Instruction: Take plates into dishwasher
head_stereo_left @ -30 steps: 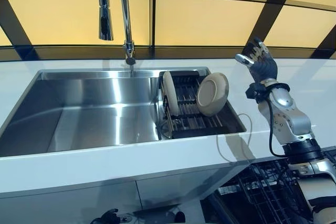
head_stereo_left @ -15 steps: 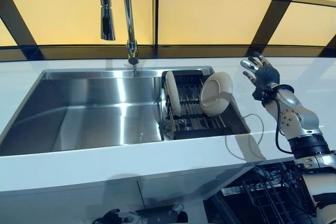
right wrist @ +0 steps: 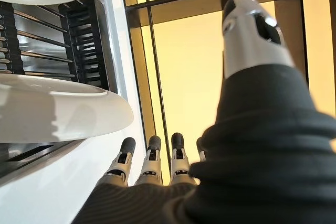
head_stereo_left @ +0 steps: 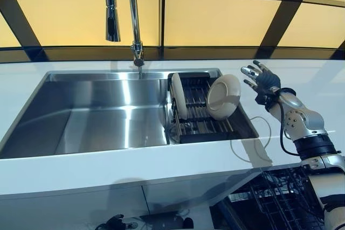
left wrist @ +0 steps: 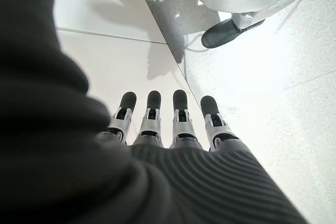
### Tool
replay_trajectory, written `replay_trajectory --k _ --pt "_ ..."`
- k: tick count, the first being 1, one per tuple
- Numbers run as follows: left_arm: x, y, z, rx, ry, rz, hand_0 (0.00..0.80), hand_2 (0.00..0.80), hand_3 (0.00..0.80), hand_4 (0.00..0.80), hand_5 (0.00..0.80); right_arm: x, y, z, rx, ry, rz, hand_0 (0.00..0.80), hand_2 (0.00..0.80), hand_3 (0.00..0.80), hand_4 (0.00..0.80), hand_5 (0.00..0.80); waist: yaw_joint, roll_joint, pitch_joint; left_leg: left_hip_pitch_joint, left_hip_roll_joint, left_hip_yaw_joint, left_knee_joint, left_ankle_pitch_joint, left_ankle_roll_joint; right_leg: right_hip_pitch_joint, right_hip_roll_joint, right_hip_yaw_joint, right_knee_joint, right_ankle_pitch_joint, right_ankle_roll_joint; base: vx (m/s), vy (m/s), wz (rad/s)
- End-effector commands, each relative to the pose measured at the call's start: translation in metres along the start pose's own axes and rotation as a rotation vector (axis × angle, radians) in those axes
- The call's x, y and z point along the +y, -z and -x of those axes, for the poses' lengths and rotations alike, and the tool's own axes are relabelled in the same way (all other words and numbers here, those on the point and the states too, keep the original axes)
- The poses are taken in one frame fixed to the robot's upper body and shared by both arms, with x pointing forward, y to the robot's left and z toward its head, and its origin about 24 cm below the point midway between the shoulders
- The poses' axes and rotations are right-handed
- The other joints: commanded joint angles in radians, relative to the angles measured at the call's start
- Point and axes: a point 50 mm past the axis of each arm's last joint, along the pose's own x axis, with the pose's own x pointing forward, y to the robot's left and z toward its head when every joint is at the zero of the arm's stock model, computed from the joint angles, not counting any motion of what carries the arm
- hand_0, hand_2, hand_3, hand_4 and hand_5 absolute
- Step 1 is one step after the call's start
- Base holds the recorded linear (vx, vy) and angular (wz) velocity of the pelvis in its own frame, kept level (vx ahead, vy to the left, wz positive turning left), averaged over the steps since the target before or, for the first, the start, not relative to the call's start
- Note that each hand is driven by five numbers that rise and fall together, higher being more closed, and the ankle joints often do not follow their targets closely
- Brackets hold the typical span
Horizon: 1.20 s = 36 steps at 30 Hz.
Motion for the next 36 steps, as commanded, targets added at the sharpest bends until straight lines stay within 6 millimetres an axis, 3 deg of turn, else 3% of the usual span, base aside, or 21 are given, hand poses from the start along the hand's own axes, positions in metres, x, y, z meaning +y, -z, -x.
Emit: replay_trajectory --k 1,18,28,36 --pt "0.009 -0.019 -0.003 -0.027 -0.012 -0.045 0.000 0.000 0.000 0.000 0.000 0.015 -0.046 -0.011 -0.116 -0.009 0.012 0.000 0.000 0.000 0.000 0.000 0.020 -0.033 -0.017 -0.038 -0.056 0.023 -0.002 0.001 0.038 0.074 -0.017 0.025 0.008 -0.068 0.062 0.000 0.000 0.00" --pt "0.010 -0.022 -0.004 -0.031 -0.010 -0.058 0.000 0.000 0.000 0.000 0.000 0.010 -0.038 -0.020 -0.023 0.043 0.046 0.000 0.000 0.000 0.000 0.000 0.029 -0.035 -0.005 -0.030 -0.059 0.023 -0.002 -0.003 0.042 0.086 -0.019 0.021 0.012 -0.074 0.060 0.000 0.000 0.00" --pt "0.008 -0.021 -0.004 -0.029 -0.002 -0.065 0.000 0.000 0.000 0.000 0.000 0.006 -0.059 -0.019 -0.137 0.120 0.041 0.000 0.000 0.000 0.000 0.000 0.039 -0.032 -0.003 -0.027 -0.059 0.019 -0.002 -0.004 0.040 0.094 -0.017 0.015 0.010 -0.077 0.060 0.000 0.000 0.00" --pt "0.007 -0.021 -0.004 -0.030 0.003 -0.063 0.000 0.000 0.000 0.000 0.000 0.007 -0.056 -0.018 -0.148 0.120 0.047 0.000 0.000 0.000 0.000 0.000 0.033 -0.030 -0.006 -0.027 -0.059 0.025 -0.002 -0.004 0.039 0.094 -0.016 0.016 0.006 -0.078 0.060 0.000 0.000 0.00"
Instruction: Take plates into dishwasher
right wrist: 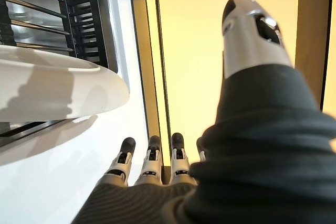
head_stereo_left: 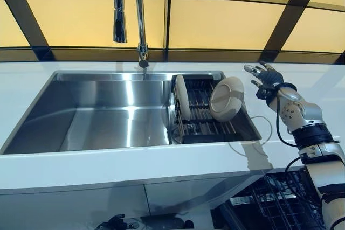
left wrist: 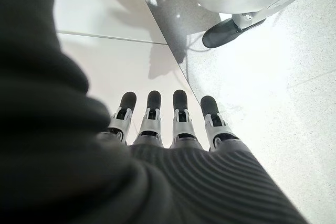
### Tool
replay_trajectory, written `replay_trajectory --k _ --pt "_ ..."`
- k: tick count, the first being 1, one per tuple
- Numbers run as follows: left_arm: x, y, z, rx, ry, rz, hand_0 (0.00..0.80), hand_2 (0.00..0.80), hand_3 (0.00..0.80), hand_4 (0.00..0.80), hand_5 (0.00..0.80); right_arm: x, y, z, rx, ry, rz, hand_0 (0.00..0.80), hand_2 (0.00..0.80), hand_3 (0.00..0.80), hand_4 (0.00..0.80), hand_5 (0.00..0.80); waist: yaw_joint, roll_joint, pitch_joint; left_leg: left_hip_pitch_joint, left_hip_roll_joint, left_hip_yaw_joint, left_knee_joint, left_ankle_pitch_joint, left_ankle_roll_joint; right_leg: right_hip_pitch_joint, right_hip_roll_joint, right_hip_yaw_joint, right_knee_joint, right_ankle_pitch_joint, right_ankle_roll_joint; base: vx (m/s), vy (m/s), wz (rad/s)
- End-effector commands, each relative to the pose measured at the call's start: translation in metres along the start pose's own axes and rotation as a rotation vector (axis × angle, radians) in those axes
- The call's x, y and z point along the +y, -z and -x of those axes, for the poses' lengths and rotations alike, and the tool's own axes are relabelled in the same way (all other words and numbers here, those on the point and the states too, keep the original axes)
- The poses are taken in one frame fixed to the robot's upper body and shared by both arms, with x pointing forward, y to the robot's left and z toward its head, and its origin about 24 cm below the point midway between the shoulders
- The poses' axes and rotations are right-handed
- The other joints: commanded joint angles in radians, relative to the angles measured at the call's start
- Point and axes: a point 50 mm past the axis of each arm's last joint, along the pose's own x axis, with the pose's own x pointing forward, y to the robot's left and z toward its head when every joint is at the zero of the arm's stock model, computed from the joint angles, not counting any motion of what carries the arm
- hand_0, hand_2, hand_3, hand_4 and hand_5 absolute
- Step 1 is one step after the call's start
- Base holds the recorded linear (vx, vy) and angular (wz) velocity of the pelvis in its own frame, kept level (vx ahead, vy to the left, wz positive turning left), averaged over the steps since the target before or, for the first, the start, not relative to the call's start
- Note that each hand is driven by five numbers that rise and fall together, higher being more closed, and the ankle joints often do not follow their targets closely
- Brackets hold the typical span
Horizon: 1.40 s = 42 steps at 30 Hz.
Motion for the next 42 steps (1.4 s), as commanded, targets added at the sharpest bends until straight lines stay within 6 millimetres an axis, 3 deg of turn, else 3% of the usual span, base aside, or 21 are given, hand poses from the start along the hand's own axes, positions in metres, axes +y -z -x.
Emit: replay_trajectory --k 1,13,25,42 --pt "0.009 -0.018 -0.003 -0.032 -0.007 -0.034 0.000 0.000 0.000 0.000 0.000 0.013 -0.048 -0.001 -0.181 -0.018 -0.015 0.000 0.000 0.000 0.000 0.000 0.031 -0.029 -0.005 -0.038 -0.057 0.037 0.002 -0.004 0.038 0.081 -0.012 0.020 0.008 -0.077 0.059 0.000 0.000 0.00" --pt "0.010 -0.020 -0.003 -0.032 -0.009 -0.036 0.000 0.000 0.000 0.000 0.000 0.003 -0.023 -0.007 0.001 -0.067 0.082 0.000 0.000 0.000 0.000 0.000 0.031 -0.036 -0.004 -0.041 -0.058 0.043 0.002 -0.002 0.037 0.079 -0.010 0.018 0.006 -0.076 0.057 0.000 0.000 0.00" --pt "0.011 -0.019 -0.003 -0.032 -0.011 -0.042 0.000 0.000 0.000 0.000 0.000 0.002 -0.009 -0.010 0.106 -0.106 0.042 0.000 0.000 0.000 0.000 0.000 0.041 -0.036 0.001 -0.042 -0.058 0.041 0.002 -0.001 0.038 0.080 -0.012 0.010 0.011 -0.078 0.056 0.000 0.000 0.00" --pt "0.010 -0.020 -0.003 -0.032 -0.005 -0.057 0.000 0.000 0.000 0.000 0.000 -0.006 -0.004 -0.015 0.176 -0.044 0.027 0.000 0.000 0.000 0.000 0.000 0.060 -0.035 0.008 -0.041 -0.061 0.030 0.002 0.001 0.040 0.085 -0.011 0.001 0.012 -0.079 0.055 0.002 -0.001 0.01"
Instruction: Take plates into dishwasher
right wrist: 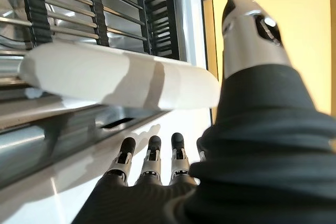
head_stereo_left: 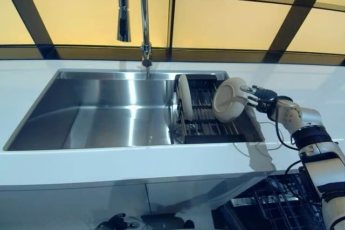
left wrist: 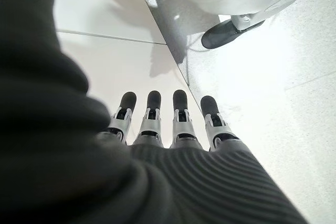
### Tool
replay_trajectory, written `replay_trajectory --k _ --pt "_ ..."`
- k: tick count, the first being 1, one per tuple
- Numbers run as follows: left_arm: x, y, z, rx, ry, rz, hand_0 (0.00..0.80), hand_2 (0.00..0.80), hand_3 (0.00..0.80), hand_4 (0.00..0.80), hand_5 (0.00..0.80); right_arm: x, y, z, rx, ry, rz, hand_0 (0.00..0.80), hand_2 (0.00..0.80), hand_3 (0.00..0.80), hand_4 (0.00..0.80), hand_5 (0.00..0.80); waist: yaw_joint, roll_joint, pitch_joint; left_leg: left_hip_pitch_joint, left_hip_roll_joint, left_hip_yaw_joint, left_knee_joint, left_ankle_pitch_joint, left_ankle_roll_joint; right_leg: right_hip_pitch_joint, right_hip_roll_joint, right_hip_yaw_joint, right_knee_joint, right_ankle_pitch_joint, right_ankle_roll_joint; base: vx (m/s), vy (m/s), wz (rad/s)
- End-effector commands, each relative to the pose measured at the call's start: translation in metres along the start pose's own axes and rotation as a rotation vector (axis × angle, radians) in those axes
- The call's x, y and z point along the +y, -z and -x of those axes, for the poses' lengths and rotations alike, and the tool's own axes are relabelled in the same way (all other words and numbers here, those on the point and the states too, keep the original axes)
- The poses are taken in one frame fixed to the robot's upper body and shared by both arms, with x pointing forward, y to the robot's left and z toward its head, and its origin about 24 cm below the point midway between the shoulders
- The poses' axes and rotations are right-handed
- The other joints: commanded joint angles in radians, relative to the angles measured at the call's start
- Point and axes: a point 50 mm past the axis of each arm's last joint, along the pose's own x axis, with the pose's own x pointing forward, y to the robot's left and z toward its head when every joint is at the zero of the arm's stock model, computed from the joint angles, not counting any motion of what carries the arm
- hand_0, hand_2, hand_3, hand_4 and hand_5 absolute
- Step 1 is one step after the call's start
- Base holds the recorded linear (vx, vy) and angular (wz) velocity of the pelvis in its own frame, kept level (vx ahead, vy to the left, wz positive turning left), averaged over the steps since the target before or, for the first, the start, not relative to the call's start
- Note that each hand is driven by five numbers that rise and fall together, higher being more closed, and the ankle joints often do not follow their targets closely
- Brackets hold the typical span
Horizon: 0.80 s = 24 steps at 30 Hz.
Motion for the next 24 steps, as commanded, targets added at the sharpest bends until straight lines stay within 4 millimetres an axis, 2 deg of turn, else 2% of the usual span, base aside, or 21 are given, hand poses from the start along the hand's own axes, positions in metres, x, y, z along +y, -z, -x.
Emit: replay_trajectory --k 1,14,24 --pt "0.012 -0.018 -0.003 -0.030 -0.014 -0.041 0.000 0.000 0.000 0.000 0.000 0.015 -0.051 0.005 -0.123 -0.020 -0.003 0.000 0.000 0.000 0.000 0.000 0.030 -0.035 0.004 -0.039 -0.060 0.033 0.002 0.002 0.040 0.085 -0.010 0.008 0.013 -0.077 0.055 0.000 0.000 0.00" --pt "0.010 -0.021 -0.004 -0.035 -0.012 -0.048 0.000 0.000 0.000 0.000 0.000 0.030 -0.054 0.002 -0.124 -0.036 0.023 0.000 0.000 0.000 0.000 0.000 0.036 -0.037 0.011 -0.039 -0.061 0.032 0.002 0.004 0.041 0.085 -0.009 0.006 0.014 -0.077 0.053 0.000 0.000 0.00" --pt "0.010 -0.021 -0.004 -0.036 -0.012 -0.047 0.000 0.000 0.000 0.000 0.000 0.032 -0.051 0.001 -0.096 -0.014 0.024 0.000 0.000 0.000 0.000 0.000 0.039 -0.037 0.013 -0.040 -0.062 0.032 0.002 0.005 0.041 0.084 -0.010 0.005 0.015 -0.075 0.053 0.000 0.000 0.00"
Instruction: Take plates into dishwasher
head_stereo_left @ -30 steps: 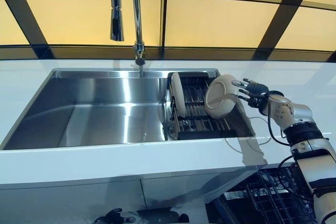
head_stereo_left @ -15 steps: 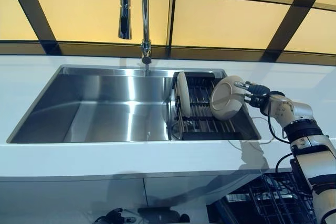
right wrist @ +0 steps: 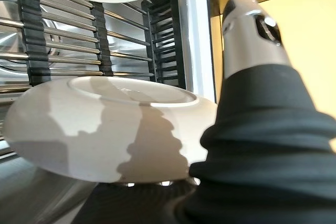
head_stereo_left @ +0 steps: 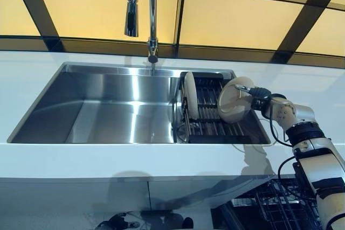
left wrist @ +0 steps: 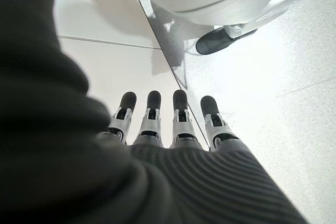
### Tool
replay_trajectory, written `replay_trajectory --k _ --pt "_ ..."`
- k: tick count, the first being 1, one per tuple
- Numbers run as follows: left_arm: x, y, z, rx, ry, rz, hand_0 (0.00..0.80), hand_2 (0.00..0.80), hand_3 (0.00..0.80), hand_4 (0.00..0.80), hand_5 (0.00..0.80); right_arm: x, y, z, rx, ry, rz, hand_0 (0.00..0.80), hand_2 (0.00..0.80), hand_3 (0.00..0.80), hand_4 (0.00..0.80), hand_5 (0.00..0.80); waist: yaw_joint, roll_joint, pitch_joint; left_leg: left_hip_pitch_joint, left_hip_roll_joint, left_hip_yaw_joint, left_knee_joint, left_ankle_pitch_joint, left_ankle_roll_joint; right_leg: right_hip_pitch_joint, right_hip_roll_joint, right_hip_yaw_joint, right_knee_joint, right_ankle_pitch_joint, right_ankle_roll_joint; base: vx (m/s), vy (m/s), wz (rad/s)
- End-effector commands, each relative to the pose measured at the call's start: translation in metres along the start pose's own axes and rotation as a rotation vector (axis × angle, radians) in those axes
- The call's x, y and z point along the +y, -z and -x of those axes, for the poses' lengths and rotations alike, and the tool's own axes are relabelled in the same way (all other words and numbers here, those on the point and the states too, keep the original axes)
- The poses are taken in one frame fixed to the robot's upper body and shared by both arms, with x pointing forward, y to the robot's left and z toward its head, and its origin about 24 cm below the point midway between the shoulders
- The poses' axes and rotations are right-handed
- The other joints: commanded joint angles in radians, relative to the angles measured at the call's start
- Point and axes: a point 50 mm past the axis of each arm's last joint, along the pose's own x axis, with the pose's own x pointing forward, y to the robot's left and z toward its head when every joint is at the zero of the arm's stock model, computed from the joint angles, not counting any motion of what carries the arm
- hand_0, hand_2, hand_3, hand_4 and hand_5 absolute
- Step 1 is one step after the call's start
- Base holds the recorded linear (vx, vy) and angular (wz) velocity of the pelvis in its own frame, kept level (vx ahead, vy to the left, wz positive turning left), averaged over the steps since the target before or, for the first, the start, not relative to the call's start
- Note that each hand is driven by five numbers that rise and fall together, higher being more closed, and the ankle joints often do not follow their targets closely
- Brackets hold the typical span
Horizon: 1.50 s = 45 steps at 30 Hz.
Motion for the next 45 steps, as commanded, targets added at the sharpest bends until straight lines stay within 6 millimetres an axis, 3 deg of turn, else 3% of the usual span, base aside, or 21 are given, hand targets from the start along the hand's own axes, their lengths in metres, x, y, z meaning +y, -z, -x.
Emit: replay_trajectory --k 1,32,36,41,42,45 --pt "0.008 -0.019 -0.003 -0.031 -0.010 -0.045 0.000 0.000 0.000 0.000 0.000 0.015 -0.046 0.004 -0.101 0.007 0.035 0.000 0.000 0.000 0.000 0.000 0.018 -0.024 -0.010 -0.039 -0.059 0.033 -0.002 0.004 0.041 0.083 -0.006 0.011 0.013 -0.075 0.052 0.000 0.000 0.00" --pt "0.011 -0.027 -0.004 -0.051 -0.016 -0.041 0.000 0.000 0.000 0.000 0.000 0.006 -0.037 0.000 -0.031 0.061 0.099 0.000 0.000 0.000 0.000 0.000 0.021 -0.022 0.001 -0.043 -0.060 0.033 -0.002 0.007 0.043 0.074 -0.010 0.012 0.020 -0.071 0.056 0.000 0.000 0.00" --pt "0.011 -0.029 -0.004 -0.054 -0.018 -0.039 0.000 0.000 0.000 0.000 0.000 0.008 -0.036 0.000 -0.033 0.063 0.105 0.336 0.336 0.336 0.336 0.336 0.021 -0.021 0.005 -0.043 -0.061 0.033 -0.002 0.007 0.045 0.073 -0.011 0.013 0.023 -0.073 0.055 0.000 0.000 0.00" --pt "0.012 -0.030 -0.004 -0.057 -0.020 -0.037 0.000 0.000 0.000 0.000 0.000 0.009 -0.037 0.000 -0.044 0.070 0.103 0.471 0.471 0.471 0.471 0.471 0.021 -0.020 0.011 -0.043 -0.061 0.033 -0.002 0.007 0.047 0.070 -0.012 0.014 0.027 -0.073 0.056 0.000 0.000 0.00" --pt "0.012 -0.029 -0.004 -0.058 -0.020 -0.038 0.000 0.000 0.000 0.000 0.000 0.009 -0.037 0.000 -0.047 0.070 0.109 0.568 0.568 0.568 0.568 0.568 0.021 -0.019 0.011 -0.043 -0.062 0.033 -0.002 0.006 0.047 0.069 -0.012 0.015 0.027 -0.073 0.056 0.000 0.000 0.00" --pt "0.012 -0.030 -0.004 -0.058 -0.020 -0.037 0.000 0.000 0.000 0.000 0.000 0.008 -0.039 0.001 -0.058 0.076 0.112 0.659 0.659 0.659 0.659 0.659 0.021 -0.019 0.012 -0.044 -0.062 0.034 -0.002 0.006 0.047 0.067 -0.013 0.014 0.028 -0.072 0.056 0.000 0.000 0.00"
